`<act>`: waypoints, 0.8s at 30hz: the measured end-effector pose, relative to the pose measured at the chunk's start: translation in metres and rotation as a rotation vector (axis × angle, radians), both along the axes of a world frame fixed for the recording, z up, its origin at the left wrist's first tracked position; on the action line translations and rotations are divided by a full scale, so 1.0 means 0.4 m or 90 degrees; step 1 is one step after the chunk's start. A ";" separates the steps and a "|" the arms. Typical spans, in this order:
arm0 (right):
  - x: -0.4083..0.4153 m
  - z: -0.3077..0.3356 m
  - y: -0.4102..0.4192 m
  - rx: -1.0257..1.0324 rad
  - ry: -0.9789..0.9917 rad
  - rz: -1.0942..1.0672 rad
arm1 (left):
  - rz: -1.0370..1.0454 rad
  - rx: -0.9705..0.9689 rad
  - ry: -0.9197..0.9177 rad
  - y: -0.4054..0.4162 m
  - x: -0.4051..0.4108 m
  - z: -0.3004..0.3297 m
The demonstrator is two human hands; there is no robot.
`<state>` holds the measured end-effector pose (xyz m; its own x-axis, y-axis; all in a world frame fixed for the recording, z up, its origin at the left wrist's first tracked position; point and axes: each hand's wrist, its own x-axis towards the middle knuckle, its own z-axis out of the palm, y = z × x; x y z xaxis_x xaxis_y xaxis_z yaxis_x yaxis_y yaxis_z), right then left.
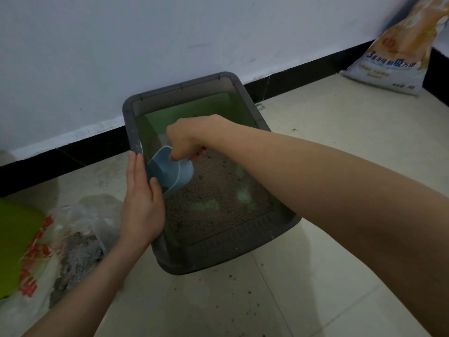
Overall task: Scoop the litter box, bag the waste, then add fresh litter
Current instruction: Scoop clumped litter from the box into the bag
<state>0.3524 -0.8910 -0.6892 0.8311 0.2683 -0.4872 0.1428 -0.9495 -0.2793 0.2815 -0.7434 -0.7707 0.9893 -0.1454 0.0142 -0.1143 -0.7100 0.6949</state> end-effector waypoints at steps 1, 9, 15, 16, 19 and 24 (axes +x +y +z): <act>-0.001 -0.001 -0.001 0.001 0.000 -0.002 | -0.001 0.000 0.000 0.000 0.000 0.000; -0.017 -0.007 -0.011 0.015 -0.013 -0.013 | -0.014 -0.003 -0.011 0.003 -0.004 0.006; -0.064 -0.077 -0.071 0.091 0.001 -0.109 | -0.013 0.020 -0.011 -0.001 -0.013 0.018; -0.074 -0.093 -0.083 0.110 0.002 -0.135 | -0.009 0.026 -0.008 -0.002 -0.014 0.020; -0.102 -0.124 -0.112 0.181 -0.002 -0.220 | -0.002 0.044 0.000 -0.003 -0.013 0.023; -0.150 -0.151 -0.143 0.310 -0.007 -0.372 | -0.004 0.044 0.015 -0.002 -0.009 0.019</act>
<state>0.2924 -0.9482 -0.7496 0.9081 -0.0346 -0.4173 -0.3404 -0.6413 -0.6876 0.2779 -0.7444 -0.7630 0.9883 -0.1516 -0.0190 -0.1035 -0.7552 0.6472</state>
